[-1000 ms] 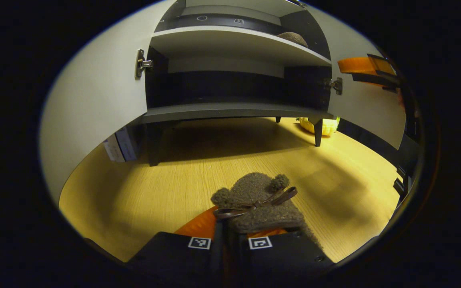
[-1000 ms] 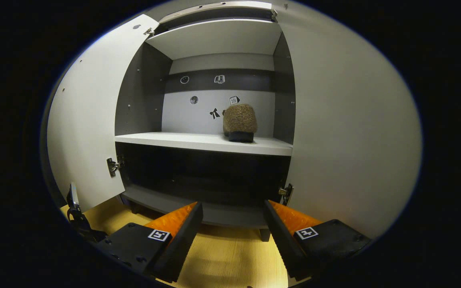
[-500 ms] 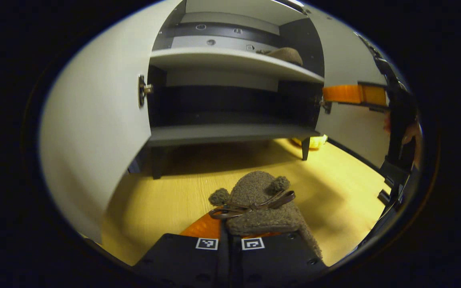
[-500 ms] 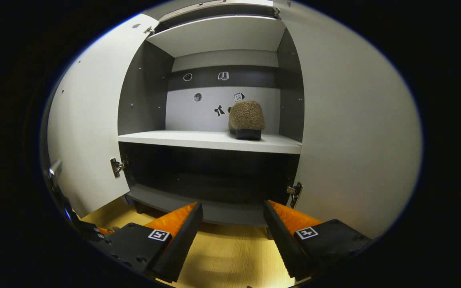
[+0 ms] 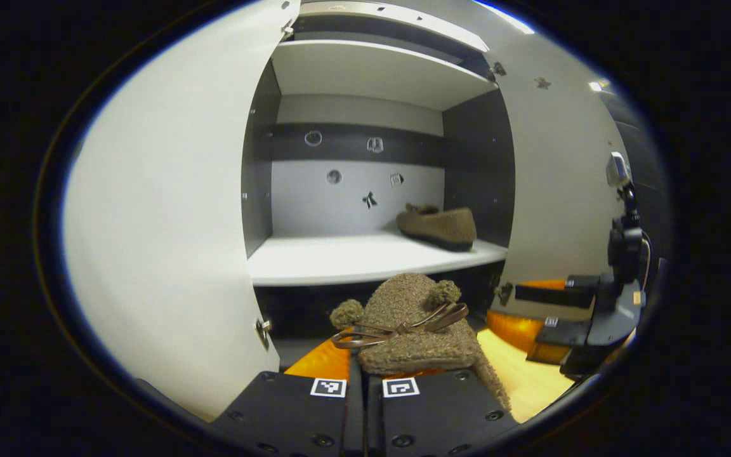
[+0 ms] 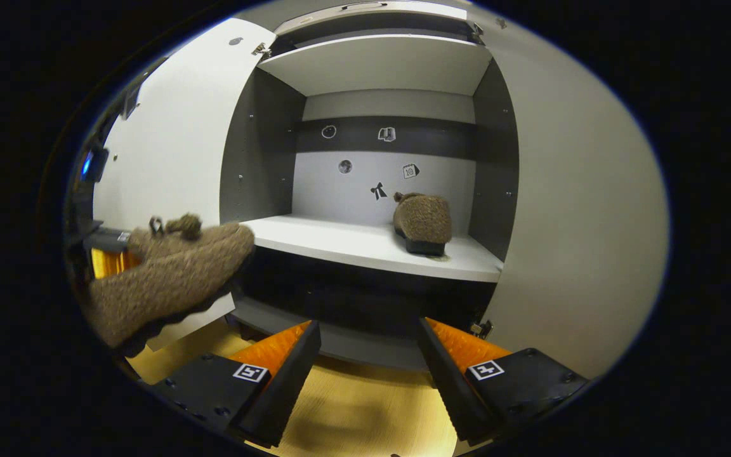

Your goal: Grab one shoe with the right hand and put it into the shoe cabinet, grab the other shoe with the left hand and put it into the shoe cabinet; then close the right door with the right hand and the left door with the left hand.

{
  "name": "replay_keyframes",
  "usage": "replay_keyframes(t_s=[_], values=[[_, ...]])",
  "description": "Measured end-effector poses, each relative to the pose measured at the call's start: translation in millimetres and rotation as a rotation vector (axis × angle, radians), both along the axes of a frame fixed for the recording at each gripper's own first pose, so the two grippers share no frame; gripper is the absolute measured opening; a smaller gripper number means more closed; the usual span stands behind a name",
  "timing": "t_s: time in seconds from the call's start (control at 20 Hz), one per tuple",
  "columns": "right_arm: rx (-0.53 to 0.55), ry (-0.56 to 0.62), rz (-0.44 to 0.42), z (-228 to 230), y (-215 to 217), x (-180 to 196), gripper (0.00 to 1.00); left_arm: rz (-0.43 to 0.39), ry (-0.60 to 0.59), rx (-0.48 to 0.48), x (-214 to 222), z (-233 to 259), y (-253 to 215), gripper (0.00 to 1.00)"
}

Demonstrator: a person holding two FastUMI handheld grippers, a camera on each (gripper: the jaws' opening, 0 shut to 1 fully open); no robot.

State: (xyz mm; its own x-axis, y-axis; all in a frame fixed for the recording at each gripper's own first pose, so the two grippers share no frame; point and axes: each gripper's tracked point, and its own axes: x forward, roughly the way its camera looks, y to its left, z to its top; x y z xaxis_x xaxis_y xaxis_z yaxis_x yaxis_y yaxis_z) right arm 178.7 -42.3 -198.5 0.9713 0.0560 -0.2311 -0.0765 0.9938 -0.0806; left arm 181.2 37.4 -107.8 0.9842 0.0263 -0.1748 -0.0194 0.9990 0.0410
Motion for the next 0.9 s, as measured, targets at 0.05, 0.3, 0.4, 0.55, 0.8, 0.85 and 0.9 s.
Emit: replay_keyframes(t_s=[0.05, 0.3, 0.4, 0.55, 0.8, 0.85, 0.9], values=[[0.008, -0.007, 0.010, 8, 1, 1, 0.99, 0.003, -0.029, -0.003, 12, 20, 3, 0.07], [0.038, -0.025, 0.025, 31, 2, 7, 0.98, 0.044, -0.104, 0.040, 72, 87, 19, 0.06], [0.011, -0.039, 0.015, 40, -5, 12, 0.98, 0.085, -0.097, 0.048, 99, 97, 26, 0.07], [0.039, -0.042, 0.049, 49, 2, 20, 0.99, 0.108, -0.118, 0.025, 141, 110, 33, 0.07], [0.100, -0.041, 0.064, 60, 1, 40, 0.98, 0.181, -0.086, 0.068, 207, 108, 62, 0.05], [0.110, -0.039, 0.060, 61, 0, 44, 0.99, 0.191, -0.082, 0.056, 221, 105, 67, 0.07], [0.115, -0.038, 0.050, 62, -3, 46, 0.98, 0.198, -0.073, 0.052, 233, 100, 73, 0.07]])
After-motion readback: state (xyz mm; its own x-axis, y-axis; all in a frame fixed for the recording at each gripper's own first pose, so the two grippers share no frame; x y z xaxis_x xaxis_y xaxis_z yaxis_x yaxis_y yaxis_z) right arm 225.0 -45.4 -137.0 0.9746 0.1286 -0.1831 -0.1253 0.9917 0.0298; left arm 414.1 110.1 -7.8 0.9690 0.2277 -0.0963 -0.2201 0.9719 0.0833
